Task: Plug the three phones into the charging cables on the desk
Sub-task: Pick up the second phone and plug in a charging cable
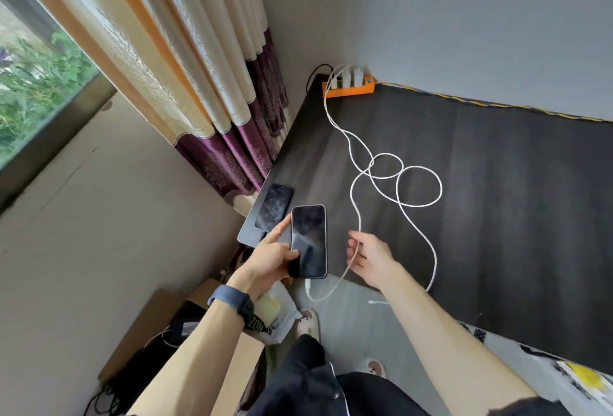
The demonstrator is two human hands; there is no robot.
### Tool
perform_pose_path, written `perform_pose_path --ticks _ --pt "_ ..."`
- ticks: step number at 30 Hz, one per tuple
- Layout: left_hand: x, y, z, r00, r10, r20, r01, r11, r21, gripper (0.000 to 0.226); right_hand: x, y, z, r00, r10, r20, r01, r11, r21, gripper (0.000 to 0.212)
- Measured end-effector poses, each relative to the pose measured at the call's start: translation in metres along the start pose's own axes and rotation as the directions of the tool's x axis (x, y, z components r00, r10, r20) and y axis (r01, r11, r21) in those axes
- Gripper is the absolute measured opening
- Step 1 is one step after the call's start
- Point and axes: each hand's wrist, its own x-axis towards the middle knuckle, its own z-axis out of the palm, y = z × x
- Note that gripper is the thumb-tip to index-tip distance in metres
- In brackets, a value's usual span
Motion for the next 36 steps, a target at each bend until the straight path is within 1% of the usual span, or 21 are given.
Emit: perform_pose_path --ticks 2,4,6,7,9,11,12,13,15,17,19,22,26,28,30,33,34,36 --pt "0.021 -0.002 -0.01 0.997 -0.039 -0.06 0.044 0.995 0.088 0.081 0.007 -0.014 -0.003 0.995 -0.095 -0.023 0.094 0.994 -0.057 0.012" --pt "0.044 -0.003 -0.016 0.994 -0.049 -0.095 0.068 0.977 0.202 0.082 0.01 -0.026 -0.002 0.973 -0.227 -0.031 0.218 0.959 -0.179 0.019" --pt "0.074 -0.001 -0.021 0.993 -0.038 -0.114 0.072 0.948 0.311 0.086 0.014 -0.031 0.008 0.933 -0.358 -0.035 0.32 0.87 -0.375 0.027" --pt "0.086 0.001 -0.022 0.993 -0.014 -0.121 0.06 0.923 0.381 0.086 0.017 -0.029 0.011 0.918 -0.397 -0.012 0.343 0.808 -0.478 0.029" --pt "0.11 0.008 -0.026 0.993 0.034 -0.114 0.03 0.856 0.516 0.085 0.029 -0.016 0.017 0.909 -0.414 0.041 0.33 0.659 -0.676 0.032" --pt "0.134 0.012 -0.033 0.994 0.054 -0.094 0.011 0.811 0.584 0.087 0.042 0.003 0.02 0.929 -0.365 0.058 0.235 0.462 -0.855 0.035" --pt "0.146 0.014 -0.036 0.995 0.044 -0.09 0.019 0.802 0.597 0.088 0.049 0.012 0.022 0.942 -0.331 0.049 0.178 0.373 -0.911 0.034" --pt "0.158 0.014 -0.039 0.995 0.036 -0.088 0.026 0.789 0.614 0.09 0.056 0.022 0.023 0.955 -0.294 0.03 0.126 0.316 -0.94 0.032" --pt "0.174 0.012 -0.043 0.997 0.034 -0.076 0.025 0.754 0.657 0.093 0.062 0.037 0.027 0.972 -0.237 0.0 0.064 0.263 -0.963 0.031" --pt "0.181 0.008 -0.043 0.998 0.038 -0.059 0.012 0.738 0.675 0.097 0.067 0.048 0.031 0.975 -0.223 0.0 0.051 0.225 -0.973 0.048" --pt "0.179 0.006 -0.041 0.996 0.055 -0.066 0.009 0.698 0.716 0.094 0.07 0.054 0.035 0.967 -0.254 0.02 0.065 0.169 -0.984 0.06" --pt "0.172 0.005 -0.032 0.984 0.159 -0.084 -0.03 0.608 0.794 0.085 0.073 0.061 0.041 0.946 -0.315 0.073 0.1 0.072 -0.992 0.065" --pt "0.171 0.0 -0.024 0.961 0.265 -0.085 -0.056 0.483 0.874 0.071 0.076 0.065 0.045 0.922 -0.38 0.07 0.105 0.072 -0.992 0.075" --pt "0.171 -0.002 -0.02 0.958 0.28 -0.055 -0.057 0.378 0.924 0.069 0.076 0.065 0.044 0.911 -0.406 0.079 0.103 0.038 -0.994 0.08" --pt "0.165 -0.005 -0.015 0.965 0.261 -0.011 -0.059 0.258 0.964 0.076 0.074 0.065 0.04 0.91 -0.406 0.077 0.08 -0.01 -0.997 0.081" --pt "0.164 -0.012 -0.011 0.973 0.231 -0.01 -0.024 0.141 0.99 0.086 0.074 0.069 0.031 0.946 -0.322 0.032 0.027 -0.019 -0.999 0.081" --pt "0.165 -0.013 -0.009 0.972 0.236 -0.013 -0.016 0.118 0.993 0.087 0.075 0.071 0.027 0.956 -0.291 0.028 0.024 -0.015 -1.0 0.082" --pt "0.169 -0.013 -0.007 0.968 0.249 -0.029 0.003 0.104 0.995 0.086 0.076 0.072 0.021 0.967 -0.252 0.038 0.04 0.005 -0.999 0.083"
